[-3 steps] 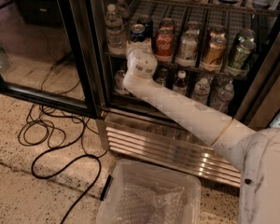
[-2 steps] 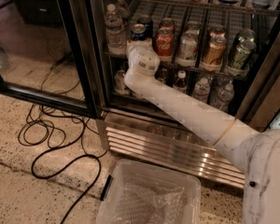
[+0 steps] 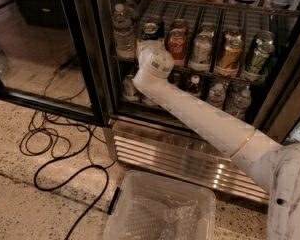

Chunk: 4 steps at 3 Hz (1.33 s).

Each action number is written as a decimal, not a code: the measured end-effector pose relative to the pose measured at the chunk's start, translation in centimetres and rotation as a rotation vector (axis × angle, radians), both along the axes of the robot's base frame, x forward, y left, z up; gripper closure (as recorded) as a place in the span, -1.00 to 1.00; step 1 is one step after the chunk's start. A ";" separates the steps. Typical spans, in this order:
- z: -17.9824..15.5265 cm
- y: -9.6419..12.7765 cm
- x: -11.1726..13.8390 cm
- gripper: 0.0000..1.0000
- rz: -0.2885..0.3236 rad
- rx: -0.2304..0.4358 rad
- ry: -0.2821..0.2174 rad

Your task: Pick pepsi can from middle shelf of fridge

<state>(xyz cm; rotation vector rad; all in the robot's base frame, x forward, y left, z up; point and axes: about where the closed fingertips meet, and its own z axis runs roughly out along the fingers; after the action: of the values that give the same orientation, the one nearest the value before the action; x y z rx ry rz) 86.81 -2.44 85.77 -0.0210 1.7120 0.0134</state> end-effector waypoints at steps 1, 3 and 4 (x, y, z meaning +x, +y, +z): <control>0.8 -0.3 -0.5 1.00 -0.004 0.018 0.002; 2.9 -1.6 -3.3 1.00 -0.010 0.103 0.050; 2.4 -1.9 -5.6 1.00 0.010 0.231 0.160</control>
Offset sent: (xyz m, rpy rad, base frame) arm -0.0593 -0.0116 0.0392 0.2822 0.1367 0.0237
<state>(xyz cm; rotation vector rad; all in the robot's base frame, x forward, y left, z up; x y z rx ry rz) 81.23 -4.31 88.14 0.1470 1.8609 0.2252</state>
